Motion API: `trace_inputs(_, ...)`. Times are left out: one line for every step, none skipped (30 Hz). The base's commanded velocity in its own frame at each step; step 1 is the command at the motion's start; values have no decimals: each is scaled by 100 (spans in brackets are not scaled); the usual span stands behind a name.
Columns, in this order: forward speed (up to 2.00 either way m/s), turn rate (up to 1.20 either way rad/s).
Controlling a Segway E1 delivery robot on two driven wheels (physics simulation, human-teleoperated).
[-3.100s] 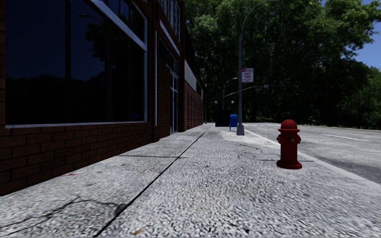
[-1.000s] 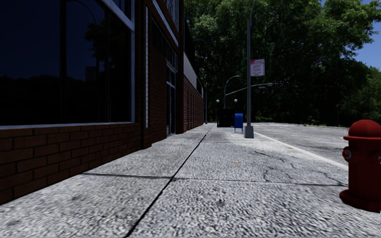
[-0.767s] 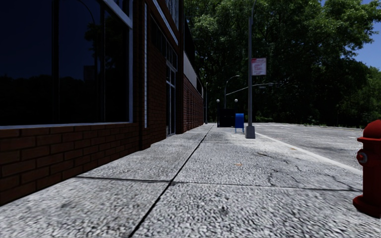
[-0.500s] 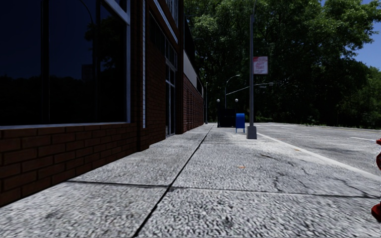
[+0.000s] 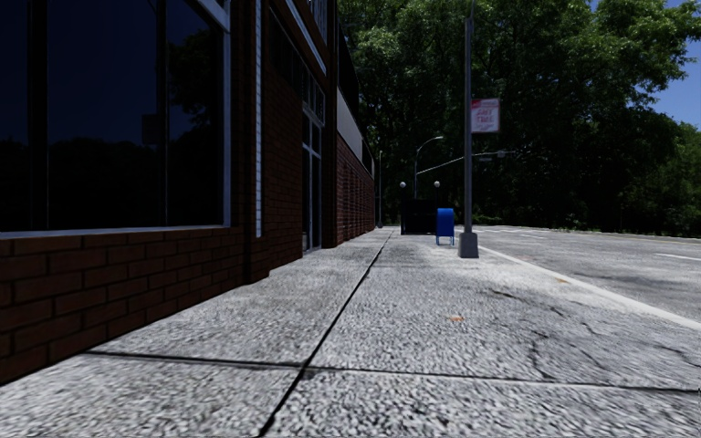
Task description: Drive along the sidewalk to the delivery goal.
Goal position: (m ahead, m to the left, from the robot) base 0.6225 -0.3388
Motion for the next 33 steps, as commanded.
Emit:
trace_inputs(68, 0)
trace_inputs(68, 0)
trace_inputs(69, 0)
trace_inputs(69, 0)
trace_inputs(70, 0)
trace_inputs(70, 0)
trace_inputs(70, 0)
trace_inputs(63, 0)
trace_inputs(0, 0)
trace_inputs(0, 0)
trace_inputs(0, 0)
trace_inputs(0, 0)
trace_inputs(0, 0)
trace_inputs(0, 0)
trace_inputs(0, 0)
trace_inputs(0, 0)
trace_inputs(0, 0)
trace_inputs(0, 0)
trace_inputs(0, 0)
trace_inputs(0, 0)
trace_inputs(0, 0)
trace_inputs(0, 0)
trace_inputs(0, 0)
trace_inputs(0, 0)
trace_inputs(0, 0)
trace_inputs(0, 0)
trace_inputs(0, 0)
trace_inputs(0, 0)
trace_inputs(0, 0)
trace_inputs(0, 0)
trace_inputs(0, 0)
trace_inputs(0, 0)
trace_inputs(0, 0)
